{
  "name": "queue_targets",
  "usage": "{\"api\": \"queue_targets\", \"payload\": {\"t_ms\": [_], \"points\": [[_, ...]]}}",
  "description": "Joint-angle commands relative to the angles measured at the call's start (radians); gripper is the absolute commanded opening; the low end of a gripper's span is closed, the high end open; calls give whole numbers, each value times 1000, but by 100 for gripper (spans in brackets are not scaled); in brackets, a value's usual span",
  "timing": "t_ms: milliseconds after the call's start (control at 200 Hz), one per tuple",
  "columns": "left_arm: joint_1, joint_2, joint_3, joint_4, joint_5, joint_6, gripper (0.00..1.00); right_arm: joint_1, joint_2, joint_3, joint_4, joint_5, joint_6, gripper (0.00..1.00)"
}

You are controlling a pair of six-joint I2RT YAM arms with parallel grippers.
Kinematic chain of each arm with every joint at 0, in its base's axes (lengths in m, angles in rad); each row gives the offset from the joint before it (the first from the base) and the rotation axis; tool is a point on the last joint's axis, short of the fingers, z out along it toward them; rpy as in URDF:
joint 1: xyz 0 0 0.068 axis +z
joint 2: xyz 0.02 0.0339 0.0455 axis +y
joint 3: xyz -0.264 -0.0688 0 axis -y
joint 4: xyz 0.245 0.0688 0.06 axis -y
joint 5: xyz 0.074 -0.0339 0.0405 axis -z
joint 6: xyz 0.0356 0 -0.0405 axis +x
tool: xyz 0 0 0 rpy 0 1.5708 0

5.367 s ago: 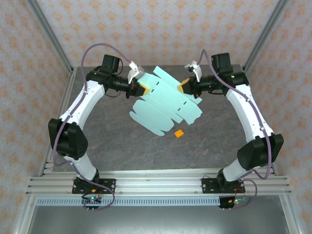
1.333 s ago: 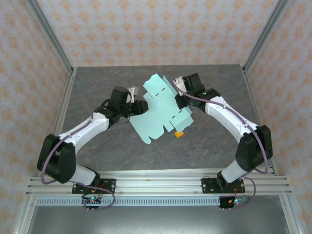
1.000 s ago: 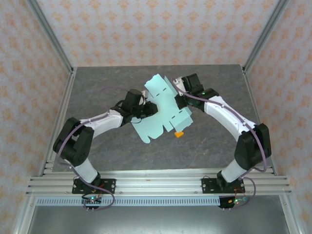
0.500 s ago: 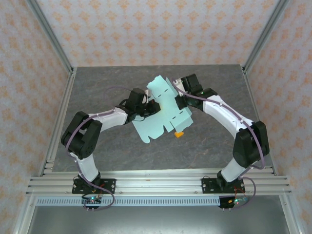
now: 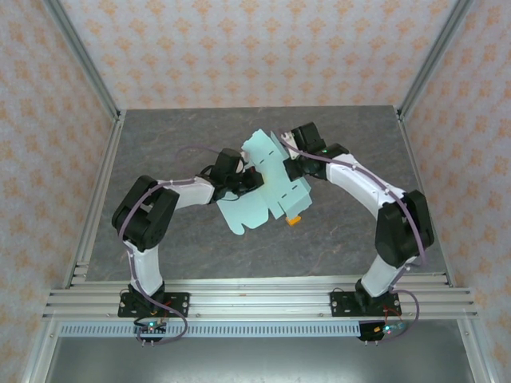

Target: Fold the paper box

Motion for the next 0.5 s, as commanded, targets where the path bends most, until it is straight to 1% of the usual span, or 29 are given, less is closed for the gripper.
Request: {"api": "queue_targets", "payload": {"t_ms": [0,95,210,355,495], "points": [[-4,48,22,15,-49,-18,3,39,22,71,46,8,51,0],[-4,79,22,47,-62,-38,3,65,54,93,43,30,58,0],[-5,110,20,80,-75,-57,2,95,95,129,20,86,60,0],[-4,138,22,97,-86,-67,2,99,124,148,-7,144,40,0],[-5,167,29,104,-91,-66,2,102,132,142,1,140,32,0]]}}
